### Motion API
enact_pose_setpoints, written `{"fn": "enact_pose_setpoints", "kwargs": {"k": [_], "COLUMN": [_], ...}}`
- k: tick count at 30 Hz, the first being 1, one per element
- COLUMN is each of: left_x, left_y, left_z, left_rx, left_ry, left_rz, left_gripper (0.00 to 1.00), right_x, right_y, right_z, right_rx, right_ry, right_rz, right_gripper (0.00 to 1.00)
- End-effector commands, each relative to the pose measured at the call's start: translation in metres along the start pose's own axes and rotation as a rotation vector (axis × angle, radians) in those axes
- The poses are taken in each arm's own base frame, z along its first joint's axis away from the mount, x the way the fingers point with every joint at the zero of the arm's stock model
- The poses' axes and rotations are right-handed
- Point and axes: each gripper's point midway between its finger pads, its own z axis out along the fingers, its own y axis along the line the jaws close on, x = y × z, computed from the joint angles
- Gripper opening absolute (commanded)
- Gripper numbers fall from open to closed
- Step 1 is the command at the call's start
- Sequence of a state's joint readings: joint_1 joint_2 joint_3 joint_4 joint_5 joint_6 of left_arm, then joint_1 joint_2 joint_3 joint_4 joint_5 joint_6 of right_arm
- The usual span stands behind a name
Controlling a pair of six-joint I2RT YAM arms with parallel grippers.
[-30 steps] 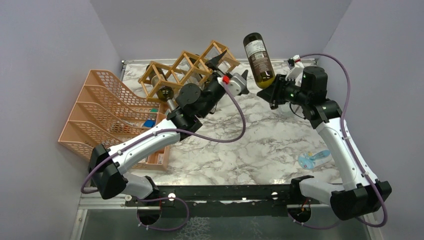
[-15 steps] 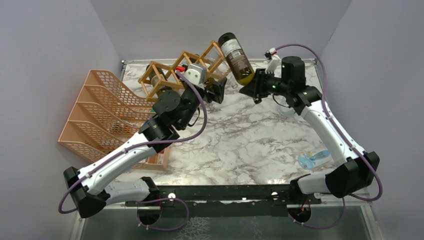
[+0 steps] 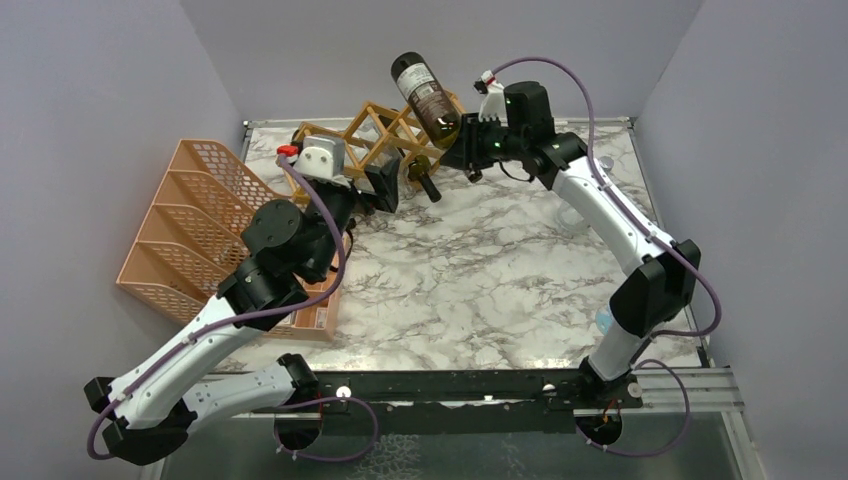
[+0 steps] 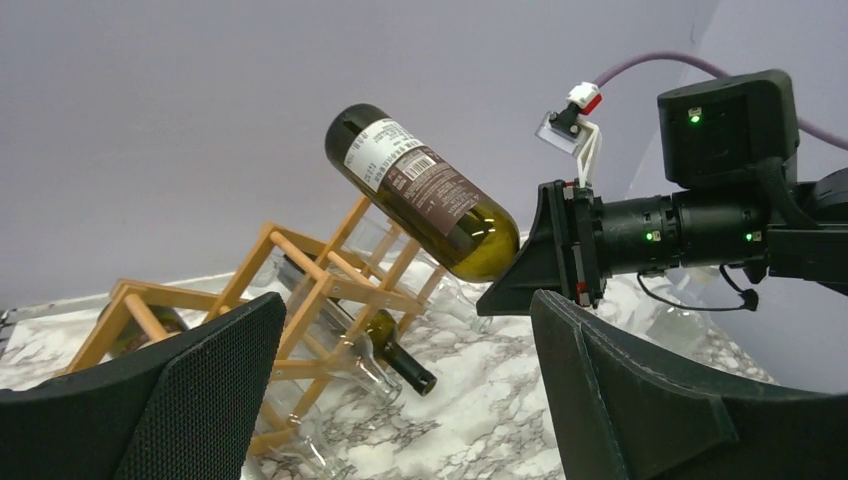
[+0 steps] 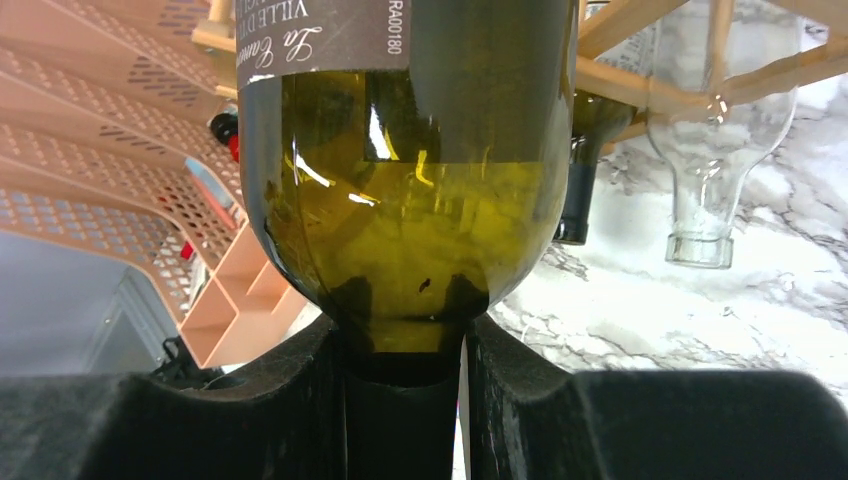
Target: Put the wine bottle on the wine rack
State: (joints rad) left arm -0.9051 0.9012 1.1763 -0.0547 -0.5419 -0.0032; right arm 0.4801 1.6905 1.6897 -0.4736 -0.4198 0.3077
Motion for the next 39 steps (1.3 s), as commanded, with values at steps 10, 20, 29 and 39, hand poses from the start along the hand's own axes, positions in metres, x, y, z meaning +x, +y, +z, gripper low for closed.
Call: {"fn": "enact_pose_setpoints", "kwargs": {"k": [10,20,29,39], "left_x": [-0.005,0.005,0.015,0.024], "left_y": [0.028,0.024,0.021,0.015], "left_z": [-0.018,-0.014,-0.009,-0.007], "left_rx": [-0.098,-0.090,-0.083,-0.058], "left_ry": [-0.005,0.017,0.041,0.078], "left_rz": [0.017,0.037,0.058,0.078], "left_gripper": [0.99,0.99,0.99,0.99], "right_x": [-0.041,-0.031,-0.019,-0.017], "right_y": [-0.003,-0.017,-0.025,-0.035], "right_z": [0.040,0.070,0.082,0.094], "right_rx": [0.068,0.105,0.104,0.122], "right_ry": [-0.014,0.039,0.082,0.080], "right_rz": [-0.078,-0.060,-0.071,-0.095], "right_gripper": [0.05,0.18,0.32,0.42]}}
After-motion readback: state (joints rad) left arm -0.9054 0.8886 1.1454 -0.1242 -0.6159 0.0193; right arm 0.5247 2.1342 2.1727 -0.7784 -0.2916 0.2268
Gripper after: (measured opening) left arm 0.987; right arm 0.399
